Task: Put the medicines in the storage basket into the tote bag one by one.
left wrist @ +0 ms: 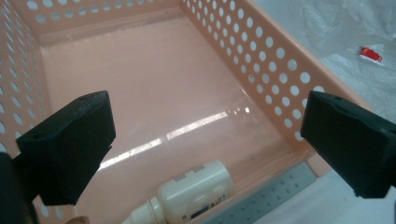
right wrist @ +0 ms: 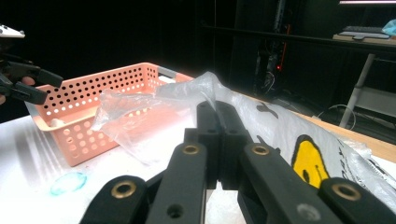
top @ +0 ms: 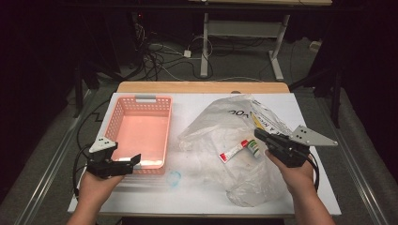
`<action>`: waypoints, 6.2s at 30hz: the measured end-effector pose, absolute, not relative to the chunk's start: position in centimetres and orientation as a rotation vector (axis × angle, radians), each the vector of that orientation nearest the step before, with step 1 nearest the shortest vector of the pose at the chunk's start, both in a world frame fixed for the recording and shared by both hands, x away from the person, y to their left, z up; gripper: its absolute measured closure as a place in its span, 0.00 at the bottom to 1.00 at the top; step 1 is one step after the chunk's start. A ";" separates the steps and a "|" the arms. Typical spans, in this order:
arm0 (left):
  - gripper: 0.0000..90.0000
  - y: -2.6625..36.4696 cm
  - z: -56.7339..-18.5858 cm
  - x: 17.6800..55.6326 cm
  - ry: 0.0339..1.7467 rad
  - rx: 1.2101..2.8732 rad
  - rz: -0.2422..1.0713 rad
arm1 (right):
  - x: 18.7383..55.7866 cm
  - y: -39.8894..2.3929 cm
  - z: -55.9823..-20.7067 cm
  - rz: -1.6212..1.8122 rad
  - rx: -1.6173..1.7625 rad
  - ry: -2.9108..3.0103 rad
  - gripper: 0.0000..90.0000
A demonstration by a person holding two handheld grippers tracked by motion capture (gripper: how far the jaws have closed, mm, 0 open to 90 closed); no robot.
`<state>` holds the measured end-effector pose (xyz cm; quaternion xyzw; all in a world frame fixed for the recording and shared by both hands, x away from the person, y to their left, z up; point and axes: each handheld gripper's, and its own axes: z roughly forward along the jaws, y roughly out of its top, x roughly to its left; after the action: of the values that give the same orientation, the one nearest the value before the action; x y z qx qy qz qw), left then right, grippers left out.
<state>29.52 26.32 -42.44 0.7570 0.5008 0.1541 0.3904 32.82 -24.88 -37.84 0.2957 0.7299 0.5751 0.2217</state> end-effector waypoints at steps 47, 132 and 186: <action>0.98 24.5 -42.6 35.3 1.612 2.385 -0.031 | 32.6 -25.1 -37.8 1.593 0.843 2.001 1.00; 0.51 24.3 -45.4 42.7 1.489 2.593 -0.111 | 32.4 -24.3 -37.6 1.598 0.815 2.014 1.00; 0.64 25.1 -42.1 35.5 1.293 2.123 0.226 | 32.5 -24.3 -38.0 1.595 0.814 2.024 1.00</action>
<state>35.47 25.15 -42.15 0.8065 0.4913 0.0860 0.3174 32.45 -24.26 -37.98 0.2940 0.7309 0.5762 0.2177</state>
